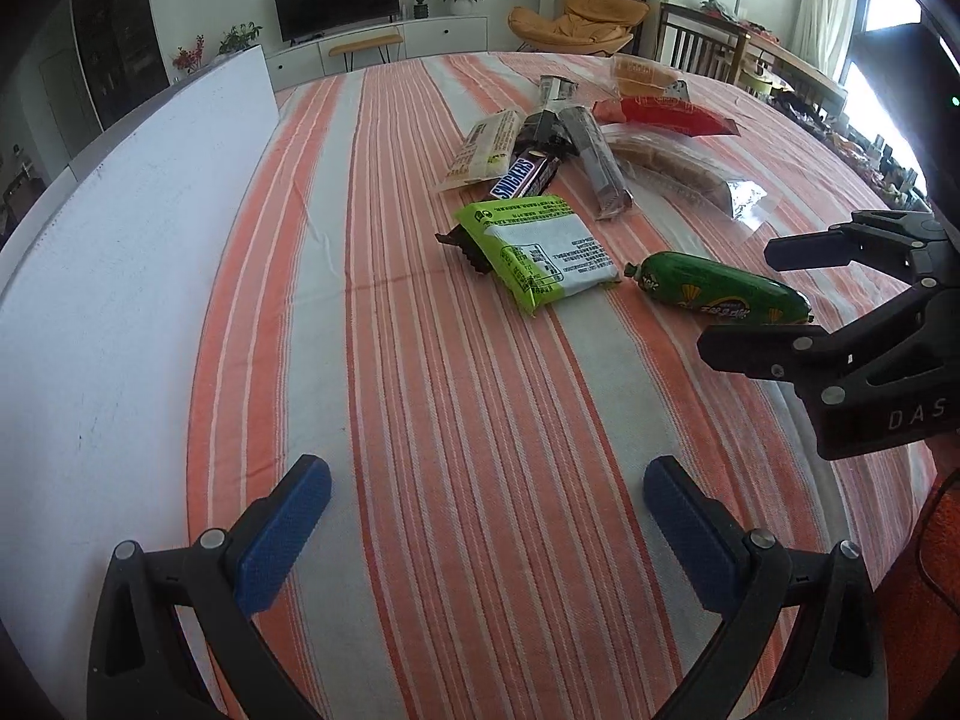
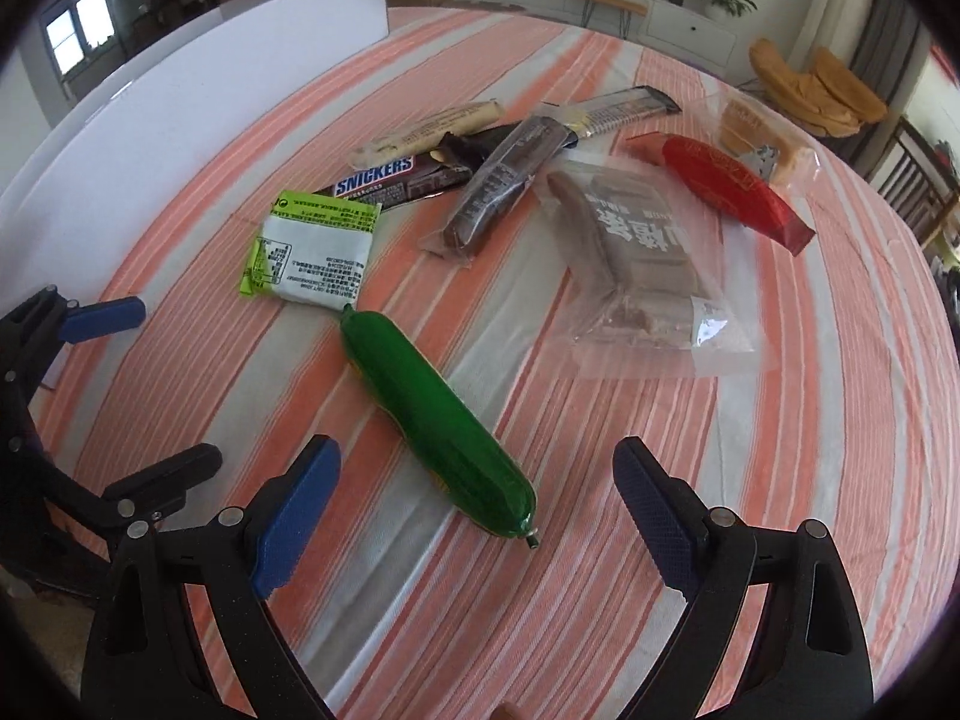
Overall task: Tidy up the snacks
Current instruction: 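Reach the right tool to the green sausage snack and close on it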
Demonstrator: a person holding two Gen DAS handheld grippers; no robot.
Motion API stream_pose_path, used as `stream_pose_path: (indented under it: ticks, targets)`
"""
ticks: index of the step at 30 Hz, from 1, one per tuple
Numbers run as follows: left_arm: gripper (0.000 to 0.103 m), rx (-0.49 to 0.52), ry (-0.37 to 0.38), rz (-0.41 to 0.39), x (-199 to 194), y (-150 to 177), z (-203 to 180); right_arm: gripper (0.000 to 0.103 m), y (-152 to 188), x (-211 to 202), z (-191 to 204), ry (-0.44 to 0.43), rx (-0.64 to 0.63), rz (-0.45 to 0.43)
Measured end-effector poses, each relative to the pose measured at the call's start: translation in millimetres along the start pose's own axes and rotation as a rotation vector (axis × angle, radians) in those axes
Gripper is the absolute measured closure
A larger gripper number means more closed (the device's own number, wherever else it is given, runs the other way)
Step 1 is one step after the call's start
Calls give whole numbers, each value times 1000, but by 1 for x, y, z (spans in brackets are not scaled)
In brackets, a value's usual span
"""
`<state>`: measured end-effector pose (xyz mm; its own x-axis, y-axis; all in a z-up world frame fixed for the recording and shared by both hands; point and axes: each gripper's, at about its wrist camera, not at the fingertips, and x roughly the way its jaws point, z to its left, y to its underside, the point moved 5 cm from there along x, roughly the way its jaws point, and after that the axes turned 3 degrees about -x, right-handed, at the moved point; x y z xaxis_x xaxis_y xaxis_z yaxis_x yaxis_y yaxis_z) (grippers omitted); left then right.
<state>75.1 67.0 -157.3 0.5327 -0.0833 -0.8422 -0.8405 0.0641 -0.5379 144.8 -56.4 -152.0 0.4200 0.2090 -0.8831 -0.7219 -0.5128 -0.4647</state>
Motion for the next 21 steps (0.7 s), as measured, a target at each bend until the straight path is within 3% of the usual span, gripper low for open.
stream_pose_path:
  ticks: [4,6,8,12,16,21]
  targets:
    - [0,-2,-1,0,-1,1,1,15,1,4,8,-11,-14,-20]
    - [0,-8,-6,0,-1,1,1,59,6,-5,4,-8,22,-58]
    - [0,-15,-10,2,-1,1,1,79,14,-11,-3,-26,72,-63]
    - [0,-20,-13,13,1,-3,-1,79,43,-26,-33,-18,238,-93]
    - [0,-16,4,21,8,-12,-15,78,76,-40,-75,159,420,-106]
    - [0,-7,60,17,26,-43,-41,78,90,-47,-113,225,554,-155]
